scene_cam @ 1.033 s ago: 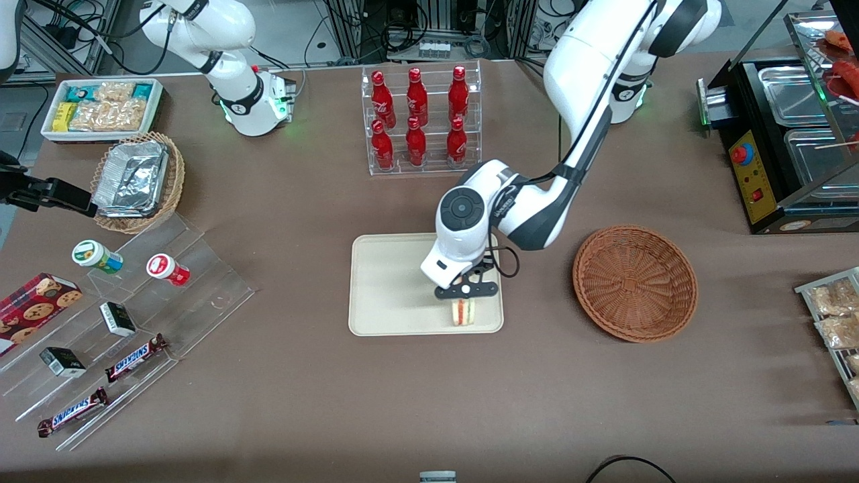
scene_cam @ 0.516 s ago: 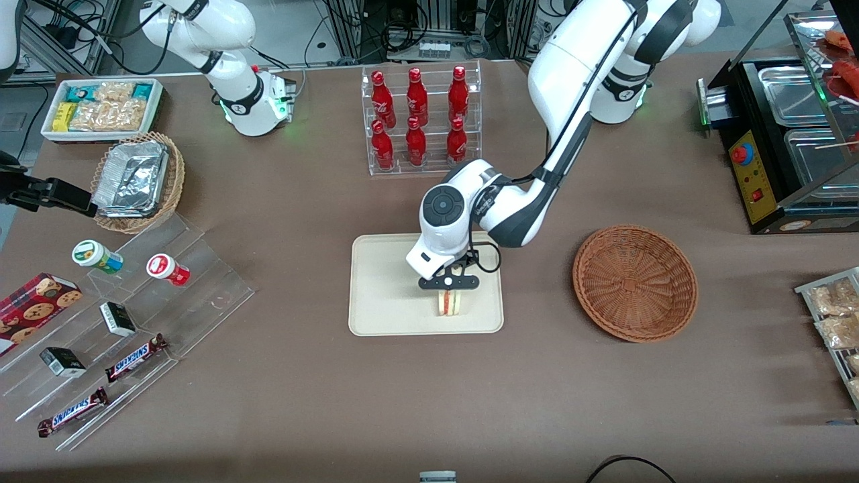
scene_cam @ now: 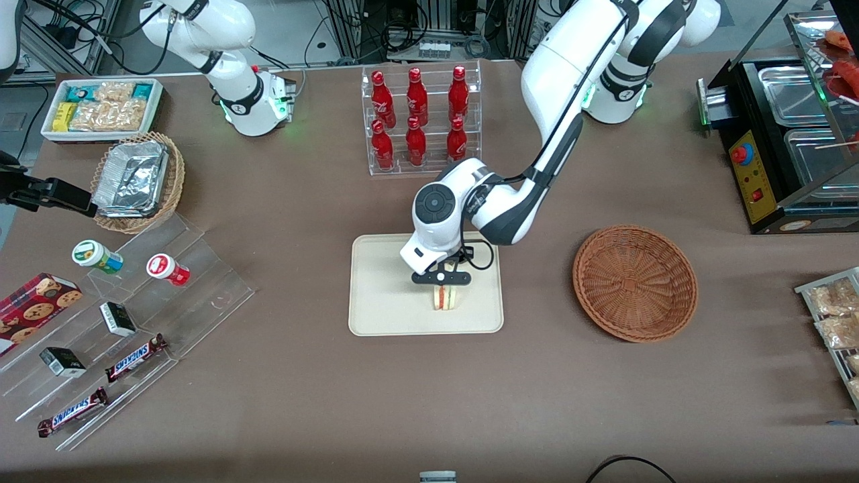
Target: Place sandwich from basket to tray
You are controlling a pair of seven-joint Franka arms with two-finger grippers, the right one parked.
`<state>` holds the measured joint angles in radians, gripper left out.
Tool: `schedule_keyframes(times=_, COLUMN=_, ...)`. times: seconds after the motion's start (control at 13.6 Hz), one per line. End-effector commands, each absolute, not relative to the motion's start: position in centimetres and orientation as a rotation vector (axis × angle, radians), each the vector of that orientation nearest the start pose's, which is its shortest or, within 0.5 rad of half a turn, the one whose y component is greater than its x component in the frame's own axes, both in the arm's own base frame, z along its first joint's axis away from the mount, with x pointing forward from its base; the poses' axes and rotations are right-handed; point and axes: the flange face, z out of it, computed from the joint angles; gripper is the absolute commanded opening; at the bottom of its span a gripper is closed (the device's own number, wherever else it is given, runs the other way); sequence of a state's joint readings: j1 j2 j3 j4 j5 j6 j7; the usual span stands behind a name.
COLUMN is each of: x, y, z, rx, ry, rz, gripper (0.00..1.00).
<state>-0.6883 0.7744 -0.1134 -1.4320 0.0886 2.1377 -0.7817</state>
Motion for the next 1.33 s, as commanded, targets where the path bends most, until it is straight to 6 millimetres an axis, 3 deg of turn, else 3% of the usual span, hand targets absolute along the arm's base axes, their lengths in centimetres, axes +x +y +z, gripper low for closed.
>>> schedule_keyframes(times=0.0, x=51.6, y=-50.9, z=22.4, rx=-3.102, ry=0.064, rz=0.076, gripper=1.0)
schedule_keyframes(times=0.59, x=52.0, y=-50.7, z=24.4, rx=-3.105, ry=0.064, rz=0.036, gripper=1.0)
schedule_keyframes(times=1.03, x=53.0, y=-49.8, z=30.5, rx=-3.123, ry=0.02, rz=-0.015, gripper=1.0)
schedule_keyframes(times=1.18, x=55.4, y=-48.3, z=34.0, rx=-3.123, ry=-0.064, rz=-0.057, gripper=1.0)
schedule_keyframes(times=1.25, x=56.7, y=-46.1, z=34.9, rx=-3.109, ry=-0.109, rz=-0.029, gripper=1.0)
